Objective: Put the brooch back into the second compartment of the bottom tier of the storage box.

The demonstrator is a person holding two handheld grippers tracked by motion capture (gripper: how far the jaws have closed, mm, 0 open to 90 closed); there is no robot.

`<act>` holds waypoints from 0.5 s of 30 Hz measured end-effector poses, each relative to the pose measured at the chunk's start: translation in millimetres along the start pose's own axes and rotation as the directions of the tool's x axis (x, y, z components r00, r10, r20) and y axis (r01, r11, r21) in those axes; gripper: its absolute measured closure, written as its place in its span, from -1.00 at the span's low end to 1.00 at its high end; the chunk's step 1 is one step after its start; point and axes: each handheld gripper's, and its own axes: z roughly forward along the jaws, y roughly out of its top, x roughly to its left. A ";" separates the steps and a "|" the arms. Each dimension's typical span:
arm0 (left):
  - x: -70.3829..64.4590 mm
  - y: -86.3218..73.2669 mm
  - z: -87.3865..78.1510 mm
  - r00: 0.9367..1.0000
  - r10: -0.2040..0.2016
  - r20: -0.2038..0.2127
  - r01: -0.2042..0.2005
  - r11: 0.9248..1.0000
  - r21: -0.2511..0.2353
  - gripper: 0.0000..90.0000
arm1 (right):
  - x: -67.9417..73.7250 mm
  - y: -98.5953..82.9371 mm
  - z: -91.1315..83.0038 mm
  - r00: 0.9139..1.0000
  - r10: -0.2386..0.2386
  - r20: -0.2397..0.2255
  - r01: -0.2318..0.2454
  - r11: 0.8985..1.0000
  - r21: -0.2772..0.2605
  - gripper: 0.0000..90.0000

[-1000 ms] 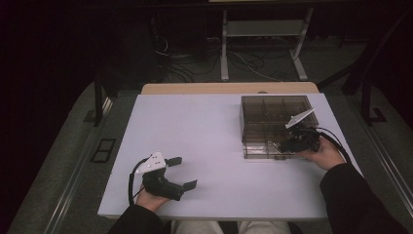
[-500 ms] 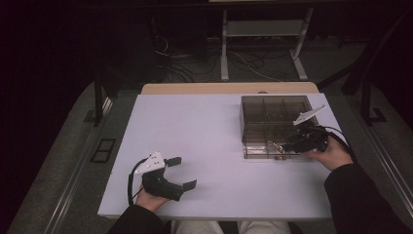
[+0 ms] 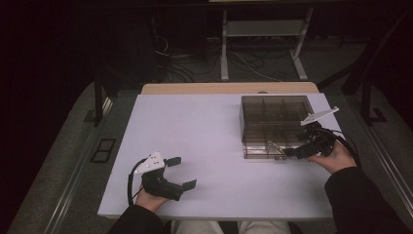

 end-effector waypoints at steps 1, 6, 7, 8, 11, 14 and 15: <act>0.1 0.0 -0.1 1.000 0.000 -0.001 0.000 1.000 0.000 -1.00 | 1.4 -0.9 0.1 1.000 0.006 0.005 -0.006 1.000 0.000 -0.99; 0.2 -0.1 -0.2 1.000 -0.001 -0.002 0.001 1.000 0.000 -1.00 | 10.1 -7.6 -3.2 1.000 0.031 0.006 -0.031 0.999 -0.021 -0.99; 0.2 -0.1 -0.2 1.000 -0.001 -0.002 0.001 1.000 -0.001 -1.00 | 11.6 -9.3 -3.6 0.999 0.033 0.001 -0.033 0.999 -0.026 -0.99; 0.1 -0.1 -0.2 1.000 -0.001 -0.002 0.001 1.000 -0.001 -1.00 | 13.2 -10.9 -3.9 0.999 0.037 -0.003 -0.037 0.999 -0.030 -0.99; 0.2 -0.1 -0.2 1.000 -0.001 -0.003 0.001 1.000 0.000 -1.00 | 17.9 -15.7 -5.2 0.999 0.042 -0.014 -0.043 0.998 -0.041 -0.99; 0.3 -0.1 -0.2 1.000 -0.001 -0.004 0.001 1.000 0.000 -1.00 | 21.7 -20.0 -7.2 0.999 0.048 -0.021 -0.049 0.997 -0.054 -0.99; 0.3 -0.1 -0.1 1.000 -0.002 -0.004 0.002 1.000 0.000 -1.00 | 22.9 -21.3 -7.8 0.999 0.049 -0.023 -0.050 0.997 -0.058 -0.99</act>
